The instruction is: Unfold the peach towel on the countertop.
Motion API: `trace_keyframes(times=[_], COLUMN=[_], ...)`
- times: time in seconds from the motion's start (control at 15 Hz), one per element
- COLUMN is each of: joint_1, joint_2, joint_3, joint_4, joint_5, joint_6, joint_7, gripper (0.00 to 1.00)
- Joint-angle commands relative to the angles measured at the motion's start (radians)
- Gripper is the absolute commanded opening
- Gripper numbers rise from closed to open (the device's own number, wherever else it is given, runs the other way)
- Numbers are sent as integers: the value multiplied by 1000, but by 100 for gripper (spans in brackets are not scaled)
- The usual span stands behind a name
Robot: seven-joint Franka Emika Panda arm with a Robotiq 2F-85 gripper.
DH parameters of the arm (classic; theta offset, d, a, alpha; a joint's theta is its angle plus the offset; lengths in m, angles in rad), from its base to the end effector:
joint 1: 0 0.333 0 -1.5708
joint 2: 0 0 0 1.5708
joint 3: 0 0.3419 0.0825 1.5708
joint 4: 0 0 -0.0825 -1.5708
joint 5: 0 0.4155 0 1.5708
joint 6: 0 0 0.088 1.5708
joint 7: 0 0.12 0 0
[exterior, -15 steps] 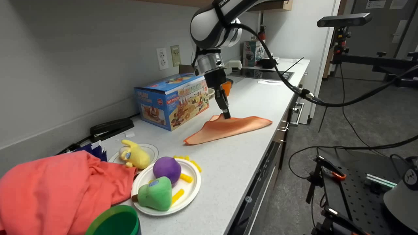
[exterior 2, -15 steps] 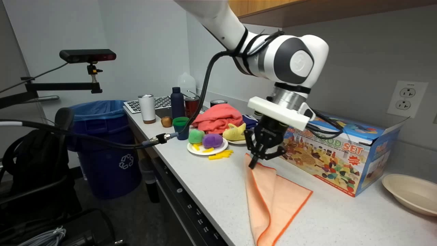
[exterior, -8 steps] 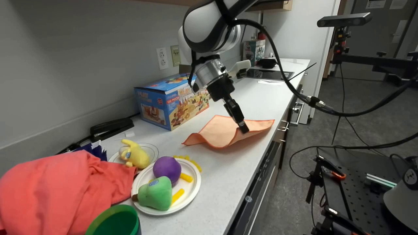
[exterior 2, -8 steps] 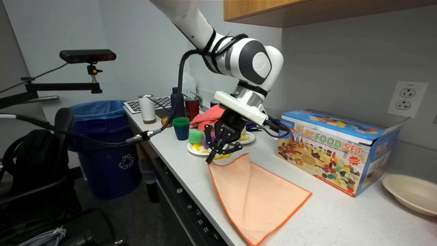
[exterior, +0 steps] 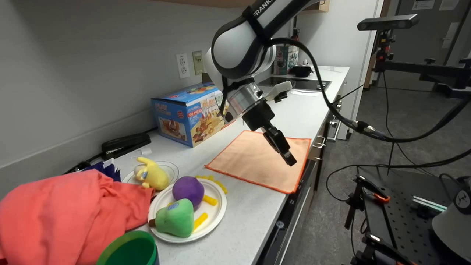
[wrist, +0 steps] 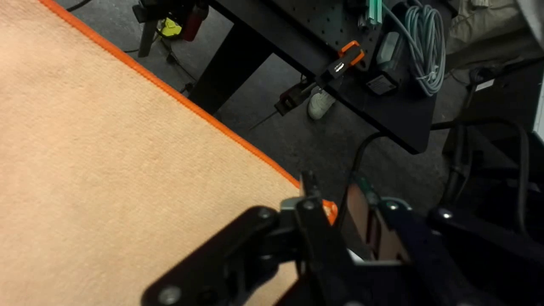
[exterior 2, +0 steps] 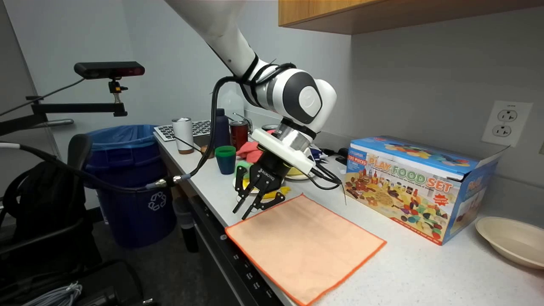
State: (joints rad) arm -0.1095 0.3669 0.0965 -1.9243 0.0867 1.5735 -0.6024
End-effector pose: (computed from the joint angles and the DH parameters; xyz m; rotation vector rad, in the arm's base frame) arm 0.5543 0.0020 0.2638 -2.5641 -0.7418 0.9028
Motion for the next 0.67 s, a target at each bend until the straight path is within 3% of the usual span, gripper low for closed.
trace_keyframes(times=[0.0,0.4,0.6], joint_1=[12,8,19], joint_2=[-65,-135,-204], joint_3=[-17,-54,-67], joint_4=[-52,-73,-129], joint_5=[-6,-22,-47], joint_6=[33,182,321], joint_7=[-4,47,102], gripper=[57,99,100])
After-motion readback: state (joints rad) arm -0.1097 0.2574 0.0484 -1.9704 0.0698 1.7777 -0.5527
